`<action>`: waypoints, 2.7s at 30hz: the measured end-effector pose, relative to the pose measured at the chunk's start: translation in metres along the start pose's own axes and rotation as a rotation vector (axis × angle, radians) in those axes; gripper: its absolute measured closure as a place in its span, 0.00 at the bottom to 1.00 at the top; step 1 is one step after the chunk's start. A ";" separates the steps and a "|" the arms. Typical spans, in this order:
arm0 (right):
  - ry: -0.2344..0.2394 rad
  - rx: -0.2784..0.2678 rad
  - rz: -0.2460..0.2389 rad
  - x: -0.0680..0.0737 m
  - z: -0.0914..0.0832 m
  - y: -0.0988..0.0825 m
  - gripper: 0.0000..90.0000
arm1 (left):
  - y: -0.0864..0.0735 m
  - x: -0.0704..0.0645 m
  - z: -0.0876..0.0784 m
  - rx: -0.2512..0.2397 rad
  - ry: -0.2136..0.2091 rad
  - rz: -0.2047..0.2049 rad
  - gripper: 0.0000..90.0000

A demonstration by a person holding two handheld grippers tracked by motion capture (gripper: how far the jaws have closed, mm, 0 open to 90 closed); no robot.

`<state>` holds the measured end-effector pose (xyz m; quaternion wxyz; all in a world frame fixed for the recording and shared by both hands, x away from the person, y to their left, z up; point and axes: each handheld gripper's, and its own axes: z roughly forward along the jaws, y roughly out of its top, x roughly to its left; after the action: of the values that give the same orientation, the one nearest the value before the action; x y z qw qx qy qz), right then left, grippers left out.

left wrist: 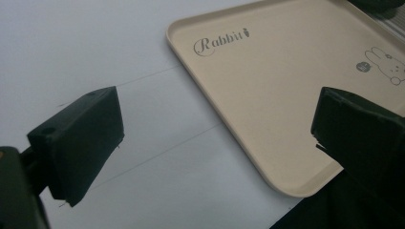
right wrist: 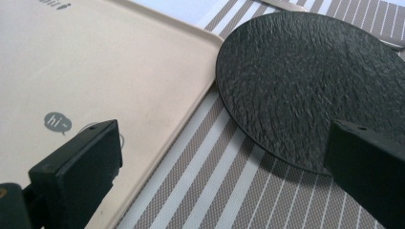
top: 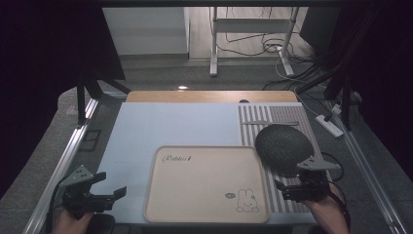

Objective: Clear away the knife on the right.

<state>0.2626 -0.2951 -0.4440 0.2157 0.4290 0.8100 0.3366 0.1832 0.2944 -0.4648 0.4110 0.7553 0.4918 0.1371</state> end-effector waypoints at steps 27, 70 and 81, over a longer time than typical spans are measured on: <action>0.004 0.013 -0.050 -0.020 0.047 0.026 0.00 | 0.001 0.001 0.001 0.005 0.004 -0.012 0.04; -0.014 0.091 0.112 -0.077 0.135 0.085 0.00 | 0.001 0.003 0.002 0.009 0.004 -0.027 0.04; -0.040 0.143 0.107 -0.086 0.159 0.096 0.00 | 0.001 0.004 0.002 0.006 -0.002 -0.035 0.04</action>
<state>0.4630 -0.2716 -0.4768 0.1825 0.4926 0.8034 0.2803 0.1866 0.2970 -0.4661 0.4116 0.7478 0.5050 0.1277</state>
